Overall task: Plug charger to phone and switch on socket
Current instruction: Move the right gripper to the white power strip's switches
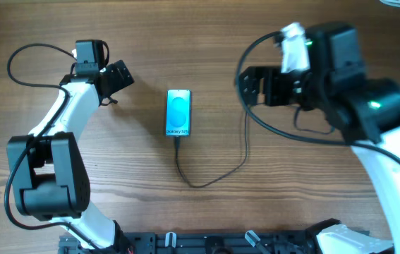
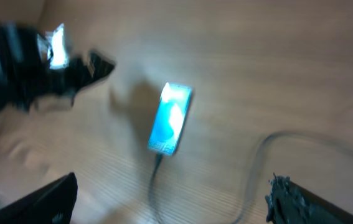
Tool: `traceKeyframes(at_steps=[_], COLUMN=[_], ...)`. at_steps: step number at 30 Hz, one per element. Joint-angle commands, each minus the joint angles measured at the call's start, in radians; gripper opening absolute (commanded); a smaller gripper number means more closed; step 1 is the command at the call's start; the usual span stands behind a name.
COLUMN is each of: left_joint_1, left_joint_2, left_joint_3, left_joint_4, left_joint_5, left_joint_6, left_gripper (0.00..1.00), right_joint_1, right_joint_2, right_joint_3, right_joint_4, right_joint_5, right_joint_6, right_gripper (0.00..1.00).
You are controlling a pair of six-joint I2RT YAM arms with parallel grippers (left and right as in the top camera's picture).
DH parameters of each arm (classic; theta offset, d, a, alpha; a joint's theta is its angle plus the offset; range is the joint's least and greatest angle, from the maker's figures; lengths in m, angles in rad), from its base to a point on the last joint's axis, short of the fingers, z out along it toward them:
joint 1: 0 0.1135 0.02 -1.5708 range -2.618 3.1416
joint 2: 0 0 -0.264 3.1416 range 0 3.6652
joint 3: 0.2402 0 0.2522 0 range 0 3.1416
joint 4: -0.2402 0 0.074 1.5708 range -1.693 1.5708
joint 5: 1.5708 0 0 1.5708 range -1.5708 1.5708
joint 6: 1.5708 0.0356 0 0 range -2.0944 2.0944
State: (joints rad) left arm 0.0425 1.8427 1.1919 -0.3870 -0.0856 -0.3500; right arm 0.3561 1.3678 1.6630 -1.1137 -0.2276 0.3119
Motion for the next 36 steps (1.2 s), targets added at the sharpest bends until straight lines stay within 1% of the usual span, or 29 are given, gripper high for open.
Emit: traceKeyframes(at_steps=[1, 5, 11, 14, 17, 25, 30, 36], left_joint_1=[0.003, 0.003, 0.003, 0.003, 0.003, 0.003, 0.003, 0.003], left_joint_2=[-0.014, -0.014, -0.014, -0.014, -0.014, -0.014, -0.014, -0.014], left_joint_3=[0.013, 0.013, 0.013, 0.013, 0.013, 0.013, 0.013, 0.013], left_joint_4=[0.002, 0.002, 0.002, 0.002, 0.002, 0.002, 0.002, 0.002], left_joint_5=[-0.013, -0.013, -0.013, -0.013, -0.013, -0.013, -0.013, -0.013], left_joint_6=[0.002, 0.002, 0.002, 0.002, 0.002, 0.002, 0.002, 0.002], left_gripper=[1.0, 1.0, 1.0, 1.0, 1.0, 1.0, 1.0, 1.0], right_joint_1=[-0.036, -0.119, -0.273, -0.335, -0.365, -0.369, -0.369, -0.384], right_joint_2=[0.0, 0.0, 0.047, 0.106, 0.164, 0.266, 0.273, 0.273], right_joint_3=[0.185, 0.274, 0.274, 0.274, 0.266, 0.179, 0.052, -0.092], right_joint_4=[-0.123, -0.175, -0.283, -0.343, -0.369, -0.365, -0.313, -0.2], right_joint_5=[0.258, 0.266, 0.372, 0.378, 0.378, 0.377, 0.378, 0.394], right_joint_6=[0.004, 0.003, 0.002, 0.002, 0.003, 0.008, 0.063, 0.191], right_gripper=[1.0, 1.0, 1.0, 1.0, 1.0, 0.99, 1.0, 1.0])
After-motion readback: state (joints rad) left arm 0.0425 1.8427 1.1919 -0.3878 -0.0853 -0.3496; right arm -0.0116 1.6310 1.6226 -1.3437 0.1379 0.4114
